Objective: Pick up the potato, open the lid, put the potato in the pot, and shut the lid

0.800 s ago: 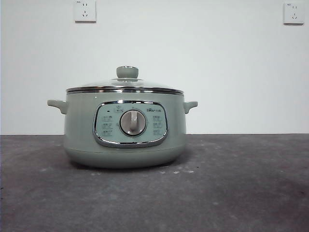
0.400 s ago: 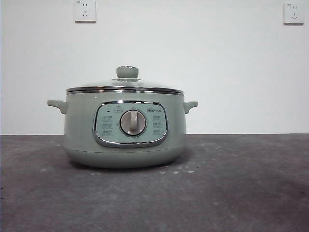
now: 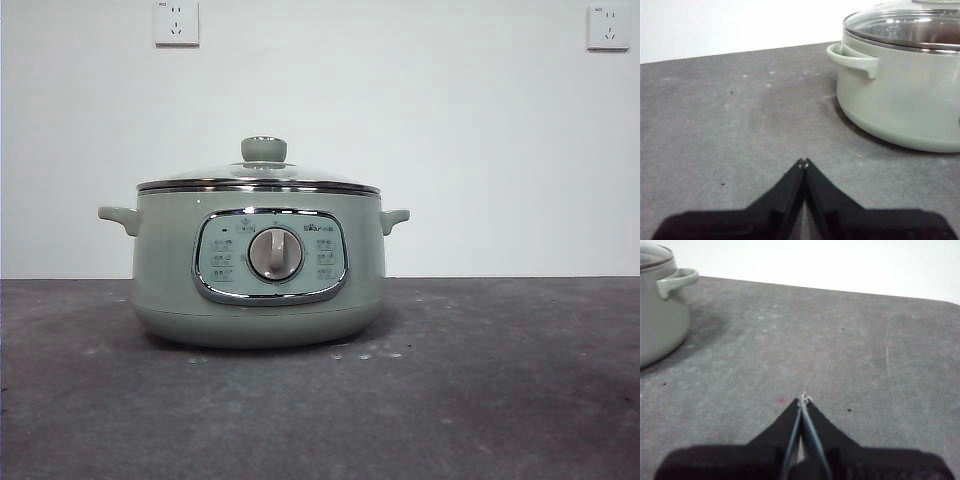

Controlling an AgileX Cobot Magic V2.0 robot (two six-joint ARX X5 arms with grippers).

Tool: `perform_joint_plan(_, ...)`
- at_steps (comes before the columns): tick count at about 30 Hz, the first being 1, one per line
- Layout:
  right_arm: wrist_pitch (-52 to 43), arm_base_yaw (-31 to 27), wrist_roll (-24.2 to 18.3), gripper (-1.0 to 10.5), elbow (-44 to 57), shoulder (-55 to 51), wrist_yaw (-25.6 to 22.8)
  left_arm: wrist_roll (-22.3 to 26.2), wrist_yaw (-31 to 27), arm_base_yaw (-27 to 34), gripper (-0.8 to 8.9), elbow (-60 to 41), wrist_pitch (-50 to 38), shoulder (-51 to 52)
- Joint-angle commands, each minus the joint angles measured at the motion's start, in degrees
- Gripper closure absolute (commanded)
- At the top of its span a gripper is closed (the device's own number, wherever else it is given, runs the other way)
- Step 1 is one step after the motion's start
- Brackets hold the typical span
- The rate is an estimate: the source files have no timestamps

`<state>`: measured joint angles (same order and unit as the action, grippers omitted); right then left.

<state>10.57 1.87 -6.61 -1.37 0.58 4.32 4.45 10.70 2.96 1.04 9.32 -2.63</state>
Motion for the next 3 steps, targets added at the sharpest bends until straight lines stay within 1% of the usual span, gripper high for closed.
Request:
perform_joint_plan(1,-0.3,0.0,0.6,9.5,0.5,-0.1,-0.2,-0.2,0.1,0.2,8.16,-0.6,-0.4,0.0)
perform_joint_plan(3,-0.3,0.0,0.6,9.5,0.5,-0.1,-0.2,-0.2,0.1,0.2,8.16,-0.6,-0.4,0.0)
